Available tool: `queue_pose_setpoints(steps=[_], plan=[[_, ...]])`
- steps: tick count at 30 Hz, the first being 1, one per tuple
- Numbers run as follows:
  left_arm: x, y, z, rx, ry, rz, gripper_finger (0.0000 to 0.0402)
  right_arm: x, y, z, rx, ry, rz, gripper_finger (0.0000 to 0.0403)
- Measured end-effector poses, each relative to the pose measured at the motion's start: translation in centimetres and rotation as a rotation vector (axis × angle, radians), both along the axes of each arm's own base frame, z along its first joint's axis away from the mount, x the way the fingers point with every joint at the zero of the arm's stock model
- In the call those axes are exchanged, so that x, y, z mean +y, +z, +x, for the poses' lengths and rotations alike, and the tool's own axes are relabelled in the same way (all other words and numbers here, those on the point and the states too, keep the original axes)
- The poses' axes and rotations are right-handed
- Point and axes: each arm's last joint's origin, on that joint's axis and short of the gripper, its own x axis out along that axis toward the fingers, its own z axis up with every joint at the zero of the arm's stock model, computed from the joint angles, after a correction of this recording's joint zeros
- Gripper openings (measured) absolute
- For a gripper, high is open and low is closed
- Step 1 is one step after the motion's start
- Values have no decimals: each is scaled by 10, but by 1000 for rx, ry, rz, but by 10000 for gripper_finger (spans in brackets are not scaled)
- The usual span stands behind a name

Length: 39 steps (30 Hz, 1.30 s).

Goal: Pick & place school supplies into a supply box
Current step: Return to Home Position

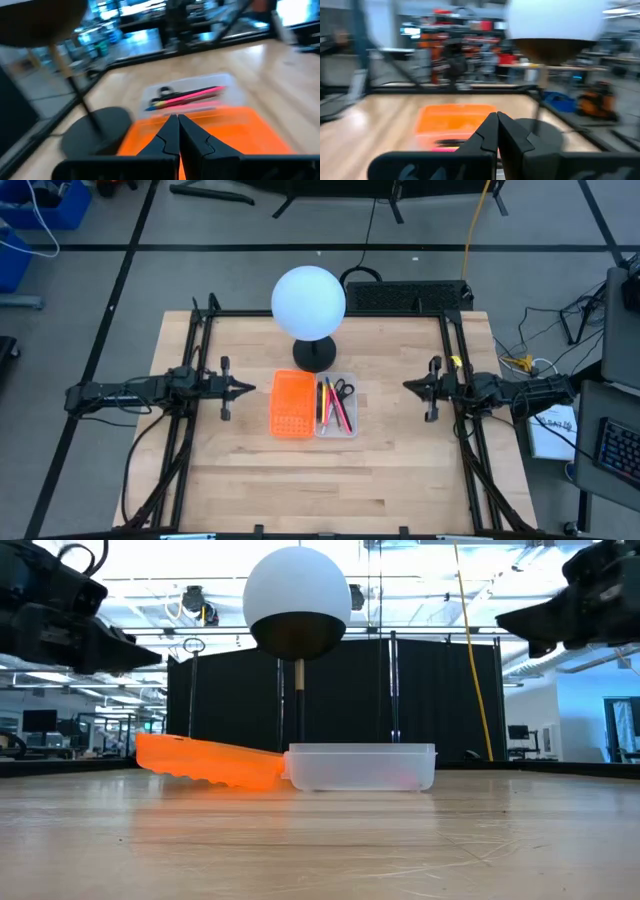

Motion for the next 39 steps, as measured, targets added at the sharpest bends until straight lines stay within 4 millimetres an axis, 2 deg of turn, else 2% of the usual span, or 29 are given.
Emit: queue_pose_setpoints(steps=[5,39], plan=[[3,-1,1,14,111,-19,6,-4,2,-1,-19,-143,11,0],[4,2,1,-24,123,-21,8,-4,2,-1,-27,-138,13,0]])
